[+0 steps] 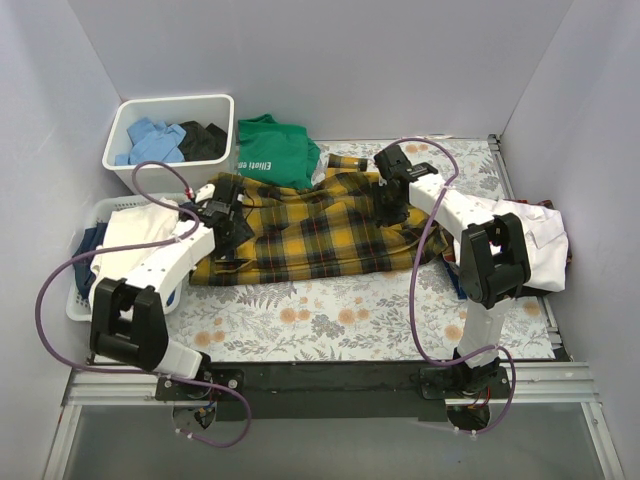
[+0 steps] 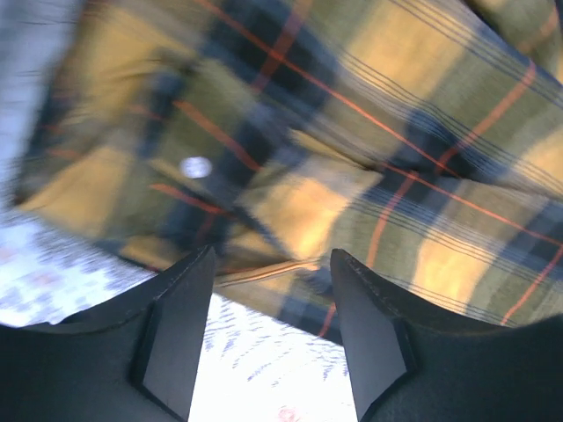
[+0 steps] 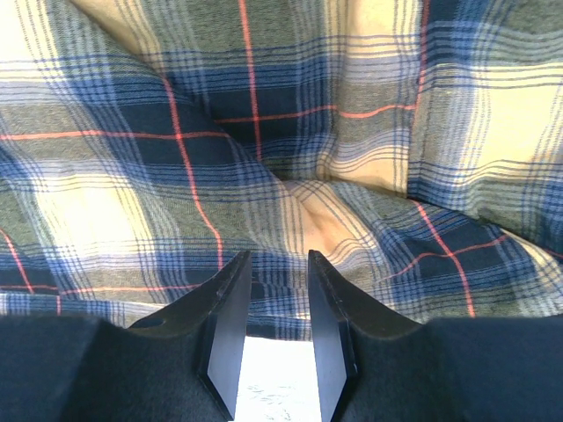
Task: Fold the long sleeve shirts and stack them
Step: Fold the shirt
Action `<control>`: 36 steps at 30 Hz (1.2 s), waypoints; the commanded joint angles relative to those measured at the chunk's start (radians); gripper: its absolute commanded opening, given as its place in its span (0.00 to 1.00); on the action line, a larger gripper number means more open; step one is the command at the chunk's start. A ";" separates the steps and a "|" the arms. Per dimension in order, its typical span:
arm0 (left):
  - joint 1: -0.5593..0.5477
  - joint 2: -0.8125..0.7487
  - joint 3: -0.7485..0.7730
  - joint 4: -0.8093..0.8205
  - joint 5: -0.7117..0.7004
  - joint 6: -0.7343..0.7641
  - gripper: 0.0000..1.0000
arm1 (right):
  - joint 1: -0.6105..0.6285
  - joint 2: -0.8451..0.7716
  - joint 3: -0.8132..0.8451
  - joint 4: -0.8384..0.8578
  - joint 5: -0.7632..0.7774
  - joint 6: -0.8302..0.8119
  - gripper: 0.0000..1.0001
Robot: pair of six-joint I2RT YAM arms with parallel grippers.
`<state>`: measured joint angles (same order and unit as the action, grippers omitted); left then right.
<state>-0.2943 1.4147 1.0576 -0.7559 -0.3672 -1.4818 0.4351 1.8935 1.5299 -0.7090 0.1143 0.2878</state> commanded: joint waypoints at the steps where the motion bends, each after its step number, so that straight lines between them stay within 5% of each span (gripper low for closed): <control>1: -0.031 0.090 0.013 0.141 0.142 0.054 0.56 | -0.018 0.021 -0.004 -0.023 0.021 -0.025 0.41; 9: -0.034 0.338 0.082 0.106 0.083 0.051 0.56 | -0.021 0.090 -0.108 -0.001 -0.034 -0.045 0.42; 29: -0.039 0.073 -0.154 -0.014 0.086 0.038 0.58 | -0.042 -0.206 -0.531 -0.092 -0.177 0.016 0.42; 36: -0.039 0.073 0.072 -0.069 0.031 0.122 0.63 | -0.042 -0.336 -0.447 -0.102 -0.183 0.021 0.42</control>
<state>-0.3317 1.5055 0.9646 -0.7975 -0.2768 -1.4281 0.3965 1.6405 0.9882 -0.7425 -0.0658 0.2996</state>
